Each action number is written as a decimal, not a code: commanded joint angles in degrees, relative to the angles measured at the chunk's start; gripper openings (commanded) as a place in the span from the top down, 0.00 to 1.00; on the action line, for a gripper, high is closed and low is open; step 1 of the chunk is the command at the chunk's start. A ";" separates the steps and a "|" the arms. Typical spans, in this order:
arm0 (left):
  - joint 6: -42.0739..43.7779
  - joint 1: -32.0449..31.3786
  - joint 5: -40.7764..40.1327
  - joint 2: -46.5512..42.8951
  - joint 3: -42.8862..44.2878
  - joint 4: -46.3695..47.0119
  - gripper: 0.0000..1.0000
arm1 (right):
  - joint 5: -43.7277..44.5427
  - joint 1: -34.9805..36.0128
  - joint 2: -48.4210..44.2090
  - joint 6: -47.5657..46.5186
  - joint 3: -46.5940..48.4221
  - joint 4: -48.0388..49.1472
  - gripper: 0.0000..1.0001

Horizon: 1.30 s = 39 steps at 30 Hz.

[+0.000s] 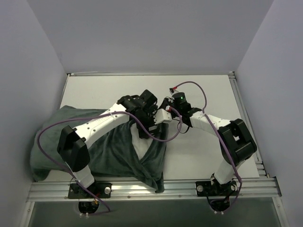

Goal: Remove the pillowcase from the pillow

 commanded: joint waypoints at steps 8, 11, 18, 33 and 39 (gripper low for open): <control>1.58 -2.08 -10.30 5.89 3.08 0.06 0.57 | 2.83 0.43 -4.24 -0.73 3.86 -3.42 1.00; -0.70 -2.26 -12.15 5.37 2.82 -0.74 0.98 | 3.45 -1.06 -6.08 -1.61 4.39 -5.09 1.00; -5.11 -0.94 -11.02 -12.09 -4.39 8.14 0.98 | 5.82 -6.51 -11.54 -6.61 4.92 -12.11 1.00; -18.37 12.86 -5.41 -20.93 20.47 8.47 0.98 | 10.83 -1.25 -7.41 -4.77 0.53 -8.96 1.00; -23.73 22.86 -5.39 -15.12 24.87 13.41 0.98 | 10.31 4.47 -8.72 -6.79 -0.52 -8.87 1.00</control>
